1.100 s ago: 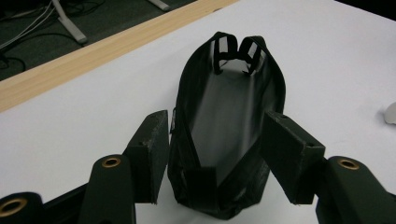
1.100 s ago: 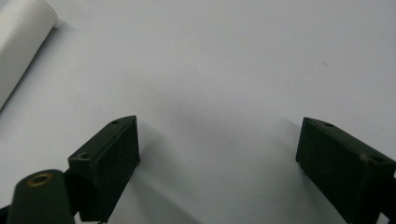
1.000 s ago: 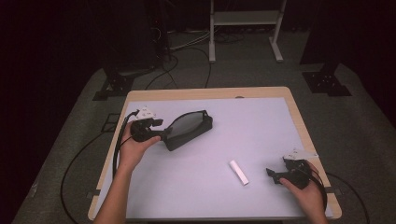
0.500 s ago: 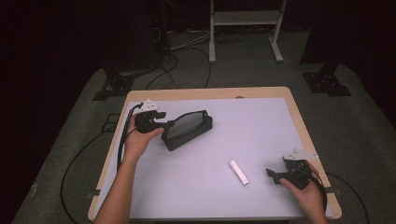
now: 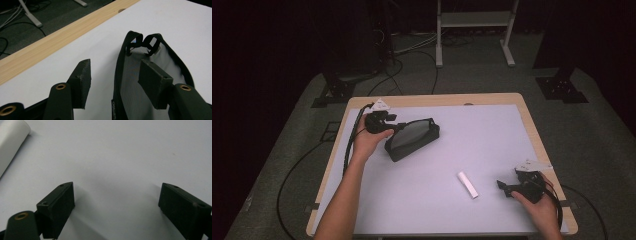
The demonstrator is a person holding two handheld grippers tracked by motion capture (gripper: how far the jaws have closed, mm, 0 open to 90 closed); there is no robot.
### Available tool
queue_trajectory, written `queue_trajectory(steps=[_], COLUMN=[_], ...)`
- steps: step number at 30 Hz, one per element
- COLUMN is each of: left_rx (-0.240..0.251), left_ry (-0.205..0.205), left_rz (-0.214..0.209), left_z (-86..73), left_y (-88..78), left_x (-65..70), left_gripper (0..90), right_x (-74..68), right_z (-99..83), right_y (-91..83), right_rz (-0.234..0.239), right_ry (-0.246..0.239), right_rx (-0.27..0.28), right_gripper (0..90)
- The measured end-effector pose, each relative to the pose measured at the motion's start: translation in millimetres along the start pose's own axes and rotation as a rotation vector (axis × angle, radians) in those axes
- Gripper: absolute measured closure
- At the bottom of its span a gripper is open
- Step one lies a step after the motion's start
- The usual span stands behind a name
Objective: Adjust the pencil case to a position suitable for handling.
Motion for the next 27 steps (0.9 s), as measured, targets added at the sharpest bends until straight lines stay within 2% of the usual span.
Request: queue_trajectory(steps=[5,11,18,23,24,27], left_rx=[-0.02,-0.041,-0.05,-0.063,-0.064,-0.086], left_ry=[0.008,0.011,0.004,0.0,-0.008,-0.02], left_rz=[-0.005,-0.021,-0.041,-0.053,-0.058,-0.071], left_z=[-2.1,-7.2,-11.4,-15.4,-15.8,-18.6], left_y=[10.8,21.1,27.2,30.4,30.7,31.2], left_x=[2.1,5.4,6.0,6.7,6.8,8.0], left_gripper=[44.2,49.9,60.3,71.5,71.5,79.4], right_x=[0.1,0.1,0.1,0.1,0.1,0.1], right_z=[0.1,0.1,0.1,0.0,0.0,0.1], right_y=[0.1,0.0,0.0,0.0,0.0,0.0], right_rz=[0.001,0.001,0.001,0.001,0.001,0.0], right_ry=[-0.001,0.001,0.0,0.0,0.0,0.0], right_rx=[0.001,0.0,0.0,0.0,0.0,0.001], right_gripper=[12.5,12.4,12.4,12.4,12.4,12.5])
Point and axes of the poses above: each handheld gripper's, and its own axes: y roughly forward along the jaws, z roughly out of its top, x roughly to its right, the point moved 9 cm from there along y, roughly forward along the jaws, and after that the axes turned 9 degrees about z, right-handed, at the moved point
